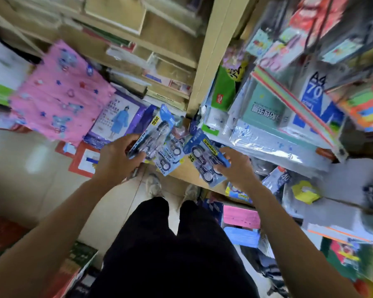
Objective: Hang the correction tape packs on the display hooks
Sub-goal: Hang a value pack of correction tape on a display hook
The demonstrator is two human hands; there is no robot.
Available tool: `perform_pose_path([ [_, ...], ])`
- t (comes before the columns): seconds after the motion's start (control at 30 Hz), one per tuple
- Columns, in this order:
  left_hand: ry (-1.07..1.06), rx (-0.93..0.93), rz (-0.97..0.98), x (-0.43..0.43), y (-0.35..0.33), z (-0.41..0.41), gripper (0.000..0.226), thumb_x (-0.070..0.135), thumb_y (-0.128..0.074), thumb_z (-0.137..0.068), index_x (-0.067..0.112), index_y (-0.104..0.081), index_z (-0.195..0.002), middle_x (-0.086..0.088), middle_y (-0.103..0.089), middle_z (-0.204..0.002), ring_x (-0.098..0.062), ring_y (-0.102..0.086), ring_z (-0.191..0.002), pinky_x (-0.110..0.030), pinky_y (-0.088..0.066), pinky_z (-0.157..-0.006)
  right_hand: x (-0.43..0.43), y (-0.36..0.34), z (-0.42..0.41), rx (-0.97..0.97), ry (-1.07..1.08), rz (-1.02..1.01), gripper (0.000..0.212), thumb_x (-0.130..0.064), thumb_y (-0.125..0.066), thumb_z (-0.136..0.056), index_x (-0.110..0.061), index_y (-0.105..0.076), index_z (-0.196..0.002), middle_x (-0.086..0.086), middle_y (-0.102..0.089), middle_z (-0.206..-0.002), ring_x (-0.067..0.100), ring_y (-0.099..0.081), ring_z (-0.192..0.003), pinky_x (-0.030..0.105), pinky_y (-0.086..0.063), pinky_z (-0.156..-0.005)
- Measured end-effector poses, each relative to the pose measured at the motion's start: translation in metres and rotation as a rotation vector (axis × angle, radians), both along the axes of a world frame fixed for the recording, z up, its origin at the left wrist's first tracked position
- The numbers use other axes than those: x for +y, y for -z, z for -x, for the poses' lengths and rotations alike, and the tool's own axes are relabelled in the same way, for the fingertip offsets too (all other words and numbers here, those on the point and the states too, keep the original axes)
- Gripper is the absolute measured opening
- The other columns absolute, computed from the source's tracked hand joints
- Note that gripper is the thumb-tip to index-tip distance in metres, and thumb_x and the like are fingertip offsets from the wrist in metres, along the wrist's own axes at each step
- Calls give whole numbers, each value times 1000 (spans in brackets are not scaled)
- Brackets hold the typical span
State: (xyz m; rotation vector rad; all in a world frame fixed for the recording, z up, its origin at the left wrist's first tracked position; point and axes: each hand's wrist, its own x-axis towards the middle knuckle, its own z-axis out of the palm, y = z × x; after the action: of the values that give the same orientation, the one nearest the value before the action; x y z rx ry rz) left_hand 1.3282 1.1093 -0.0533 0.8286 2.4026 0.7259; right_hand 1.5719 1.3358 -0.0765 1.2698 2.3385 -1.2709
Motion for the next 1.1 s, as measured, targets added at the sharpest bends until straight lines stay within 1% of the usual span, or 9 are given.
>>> perform_pose_path([
  [0.1, 43, 69, -115, 24, -51, -3, 39, 26, -77, -85, 25, -67, -123, 7, -70, -92, -16, -63, -84, -22, -41, -72, 23, -56, -11, 119, 34, -127, 35, -16, -75, -84, -19, -64, -117, -3, -61, -91, 22, -57, -75, 25, -41, -62],
  [0.27, 146, 266, -302, 60, -116, -9, 45, 34, -68, -83, 26, -64, -126, 4, -75, -112, -16, -69, -100, -26, -46, -84, 52, -135, -29, 270, 144, -362, 35, -12, -76, -83, -17, -66, -117, 4, -71, -97, 25, -63, -86, 21, -33, -66],
  [0.43, 156, 320, -513, 98, -177, -18, 41, 19, -77, -88, 21, -65, -127, 16, -71, -105, -1, -63, -93, 0, -38, -83, 71, -197, -38, 446, 254, -574, 31, -13, -74, -85, -15, -67, -115, 5, -69, -91, 29, -63, -82, 31, -38, -64],
  [0.57, 162, 242, -770, 124, -220, -18, 41, 38, -70, -85, 33, -62, -124, 33, -67, -107, 6, -66, -96, -28, -54, -90, 78, -239, -31, 679, 426, -628, 31, -10, -77, -84, -15, -66, -113, -4, -63, -88, 6, -53, -74, 17, -40, -65],
  [0.7, 146, 232, -1055, 151, -265, -12, 39, 41, -71, -84, 55, -55, -117, 33, -68, -105, 7, -66, -93, -25, -54, -87, 75, -276, -20, 874, 597, -718, 31, -13, -78, -83, -14, -62, -110, -11, -62, -84, 9, -55, -73, 8, -41, -67],
  [0.83, 228, 294, -1230, 173, -301, -3, 38, 31, -74, -87, 42, -56, -118, 27, -69, -106, -3, -68, -94, -26, -54, -84, 72, -314, -10, 958, 600, -843, 28, -9, -75, -85, -18, -59, -105, -14, -60, -86, 2, -55, -74, 10, -40, -69],
  [0.97, 273, 341, -1358, 190, -333, 4, 43, 23, -77, -86, 41, -55, -117, 33, -67, -107, 2, -68, -94, -22, -55, -81, 70, -354, -5, 1047, 595, -994, 30, -4, -74, -86, -16, -58, -109, 6, -65, -87, 29, -61, -77, 3, -37, -81],
  [1.03, 298, 328, -1404, 199, -351, 7, 44, 22, -77, -86, 43, -55, -118, 31, -68, -107, 1, -69, -97, -25, -55, -84, 72, -373, -4, 1026, 607, -1056, 26, 1, -74, -85, -4, -59, -106, 16, -66, -84, 30, -59, -75, -7, -23, -86],
  [1.1, 324, 310, -1454, 209, -372, 11, 43, 23, -75, -87, 44, -55, -119, 24, -70, -109, -3, -69, -99, -27, -55, -87, 77, -390, -2, 1060, 625, -1035, 26, -4, -74, -86, -9, -58, -107, 10, -67, -85, 25, -59, -76, -3, -31, -81],
])
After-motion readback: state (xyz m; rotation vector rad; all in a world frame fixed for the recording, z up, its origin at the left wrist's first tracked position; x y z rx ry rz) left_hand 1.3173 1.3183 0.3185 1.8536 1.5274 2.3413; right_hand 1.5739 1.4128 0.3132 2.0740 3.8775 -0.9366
